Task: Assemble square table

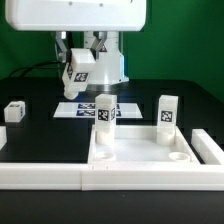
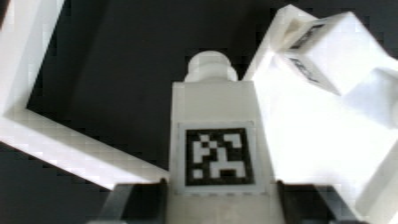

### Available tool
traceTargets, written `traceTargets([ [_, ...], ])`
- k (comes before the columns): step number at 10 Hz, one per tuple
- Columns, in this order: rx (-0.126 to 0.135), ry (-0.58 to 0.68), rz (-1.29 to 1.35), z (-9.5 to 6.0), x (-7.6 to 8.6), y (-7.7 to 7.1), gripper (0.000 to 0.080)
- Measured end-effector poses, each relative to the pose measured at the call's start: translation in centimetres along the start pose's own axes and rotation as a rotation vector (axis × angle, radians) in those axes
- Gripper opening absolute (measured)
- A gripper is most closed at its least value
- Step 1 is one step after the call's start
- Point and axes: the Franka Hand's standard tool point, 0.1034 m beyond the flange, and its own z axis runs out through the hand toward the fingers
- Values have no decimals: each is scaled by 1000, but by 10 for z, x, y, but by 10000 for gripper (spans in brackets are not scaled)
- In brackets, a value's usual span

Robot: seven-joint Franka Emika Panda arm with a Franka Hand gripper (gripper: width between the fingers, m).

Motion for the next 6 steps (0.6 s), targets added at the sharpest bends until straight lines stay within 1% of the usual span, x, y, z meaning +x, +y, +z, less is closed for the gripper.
traceTargets([
  [1, -23, 81, -10, -1, 5, 5, 291],
  [2, -37, 148, -4, 0, 3, 7, 291],
  [3, -29, 192, 45, 1, 3, -7, 291],
  [4, -23, 233, 66, -2, 13, -30, 291],
  [6, -11, 337, 103, -8, 50, -61, 291],
])
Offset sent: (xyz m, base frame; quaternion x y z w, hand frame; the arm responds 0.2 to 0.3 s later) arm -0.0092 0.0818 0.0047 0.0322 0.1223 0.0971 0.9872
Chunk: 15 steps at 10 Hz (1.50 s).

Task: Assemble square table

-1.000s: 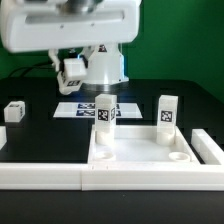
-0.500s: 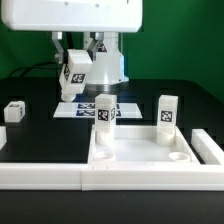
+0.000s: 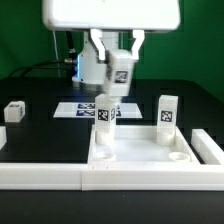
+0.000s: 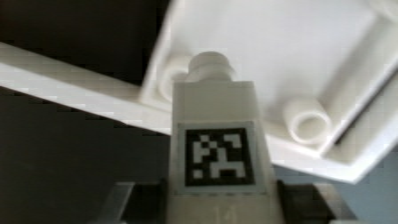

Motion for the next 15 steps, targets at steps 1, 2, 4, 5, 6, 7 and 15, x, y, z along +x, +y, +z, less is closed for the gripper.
traceTargets([
  [1, -6, 63, 8, 1, 17, -10, 291],
  [2, 0, 83, 39, 1, 27, -22, 291],
  [4, -2, 78, 26, 3, 24, -20, 291],
  [5, -1, 78, 25, 3, 24, -20, 291],
  [6, -1, 78, 26, 3, 24, -20, 291],
  [7, -1, 77, 26, 4, 24, -20, 291],
  [15, 54, 96, 141, 45, 44, -67, 291],
])
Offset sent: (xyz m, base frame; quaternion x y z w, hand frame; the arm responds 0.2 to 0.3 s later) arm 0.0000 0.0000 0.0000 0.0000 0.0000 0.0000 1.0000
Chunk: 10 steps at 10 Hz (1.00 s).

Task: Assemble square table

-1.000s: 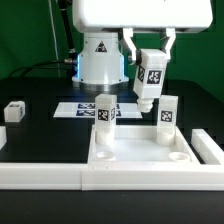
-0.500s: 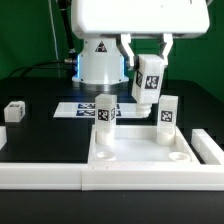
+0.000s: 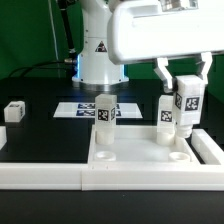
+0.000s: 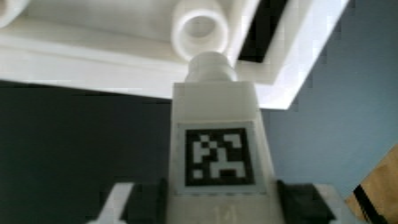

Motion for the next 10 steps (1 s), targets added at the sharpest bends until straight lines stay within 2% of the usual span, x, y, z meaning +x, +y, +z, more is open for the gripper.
traceTargets([
  [2, -10, -7, -1, 2, -2, 1, 291],
  [5, -10, -8, 0, 2, -2, 1, 291],
  [6, -24, 17, -10, 4, -4, 7, 291],
  [7, -26, 14, -10, 5, -6, 12, 291],
  [10, -26, 20, -9, 9, -5, 12, 291],
])
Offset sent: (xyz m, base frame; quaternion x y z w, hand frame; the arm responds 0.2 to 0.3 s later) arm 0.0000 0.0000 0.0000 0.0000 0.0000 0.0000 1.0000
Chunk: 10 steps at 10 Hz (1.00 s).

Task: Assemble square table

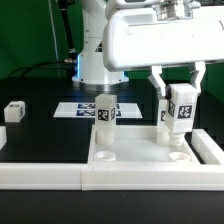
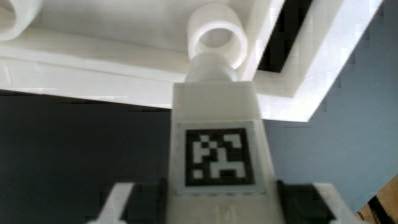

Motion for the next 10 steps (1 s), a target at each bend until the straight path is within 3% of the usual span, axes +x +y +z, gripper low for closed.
traceTargets([
  [10, 5, -21, -4, 29, -17, -11, 291],
])
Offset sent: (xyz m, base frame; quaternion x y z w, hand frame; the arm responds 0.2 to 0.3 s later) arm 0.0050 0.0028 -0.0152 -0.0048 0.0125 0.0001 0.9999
